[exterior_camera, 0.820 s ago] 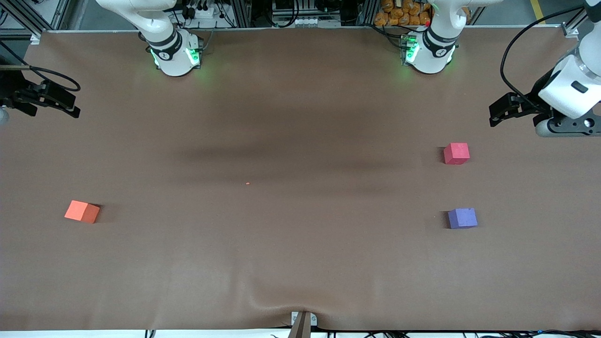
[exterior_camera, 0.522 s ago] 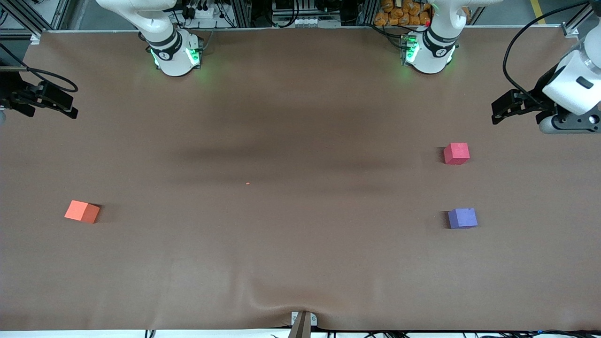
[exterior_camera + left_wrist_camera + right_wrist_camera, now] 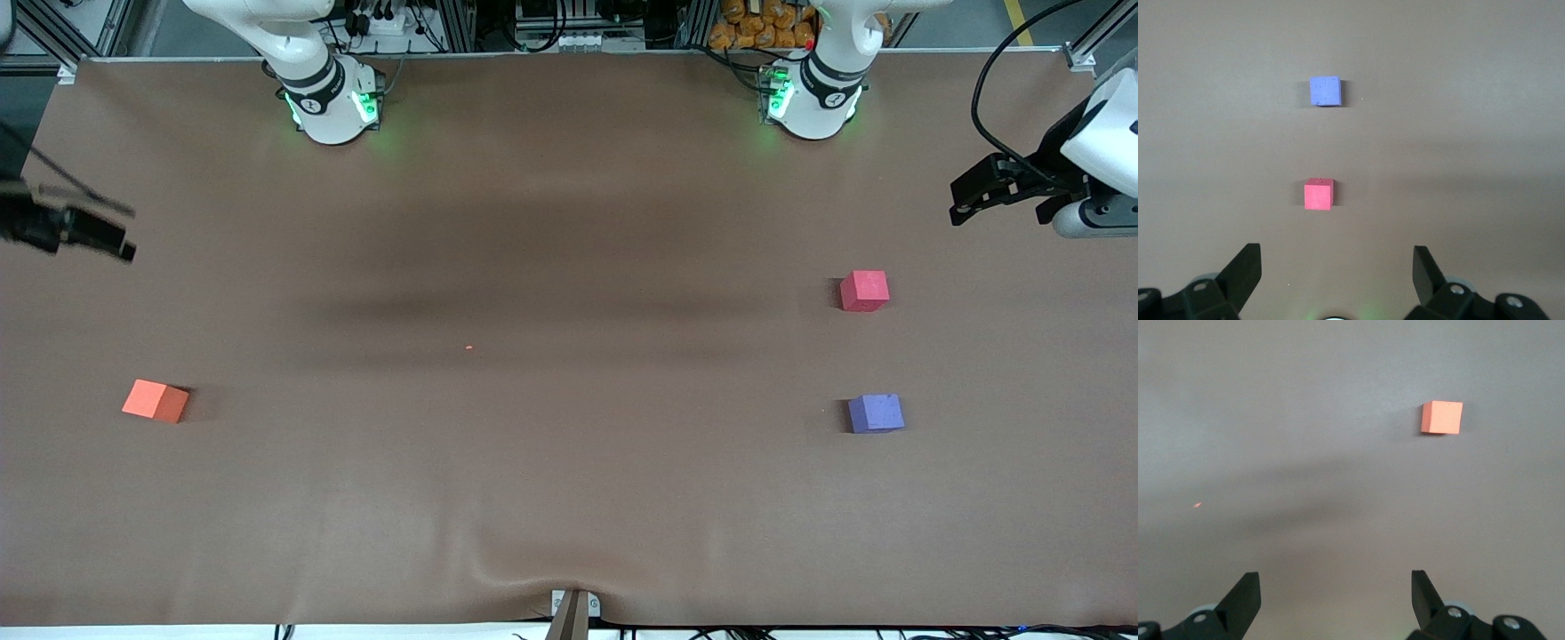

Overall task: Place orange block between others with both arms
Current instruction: 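Lower the right gripper down over the orange cube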

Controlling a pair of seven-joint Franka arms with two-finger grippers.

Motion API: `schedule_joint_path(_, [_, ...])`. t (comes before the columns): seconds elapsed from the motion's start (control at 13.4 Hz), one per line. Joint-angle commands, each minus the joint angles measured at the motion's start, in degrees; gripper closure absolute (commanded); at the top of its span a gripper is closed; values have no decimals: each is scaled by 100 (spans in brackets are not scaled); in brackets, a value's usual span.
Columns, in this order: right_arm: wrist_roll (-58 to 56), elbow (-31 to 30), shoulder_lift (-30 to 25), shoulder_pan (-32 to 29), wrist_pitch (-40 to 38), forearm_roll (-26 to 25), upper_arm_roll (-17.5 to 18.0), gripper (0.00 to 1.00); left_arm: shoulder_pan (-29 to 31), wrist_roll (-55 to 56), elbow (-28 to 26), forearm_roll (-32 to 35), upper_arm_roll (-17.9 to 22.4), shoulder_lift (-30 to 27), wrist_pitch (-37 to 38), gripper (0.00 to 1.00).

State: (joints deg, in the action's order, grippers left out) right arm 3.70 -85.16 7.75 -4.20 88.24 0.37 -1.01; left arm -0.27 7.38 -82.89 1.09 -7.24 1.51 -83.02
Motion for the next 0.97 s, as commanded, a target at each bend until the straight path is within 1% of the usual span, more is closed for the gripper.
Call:
schedule_joint_path(0.0, [-308, 131, 892, -369, 508, -229, 22, 0, 10, -96, 36, -92, -5, -28, 93, 0])
schedule_joint_path(0.22, [-352, 131, 1675, -633, 1237, -239, 22, 0, -8, -96, 27, -92, -5, 7, 67, 0])
schedule_joint_path(0.37, [-475, 114, 2089, -774, 1703, -265, 22, 0, -8, -88, 27, -92, -5, 7, 58, 0])
schedule_joint_path(0.45, [-624, 79, 2273, -888, 1984, -387, 22, 0, 10, -88, 27, -92, -5, 7, 41, 0])
schedule_joint_path(0.6, [-888, -227, 2494, -1099, 2712, -546, 22, 0, 27, -96, 27, -92, -5, 16, 5, 0])
schedule_joint_path(0.75, [-959, -675, 2512, -1179, 3433, -555, 22, 0, 27, -88, 27, -83, -5, 86, 5, 0])
schedule_joint_path(0.89, [-959, -853, 2661, -1188, 3874, -547, 31, 0, 19, -88, 19, -83, -5, 104, -21, 0])
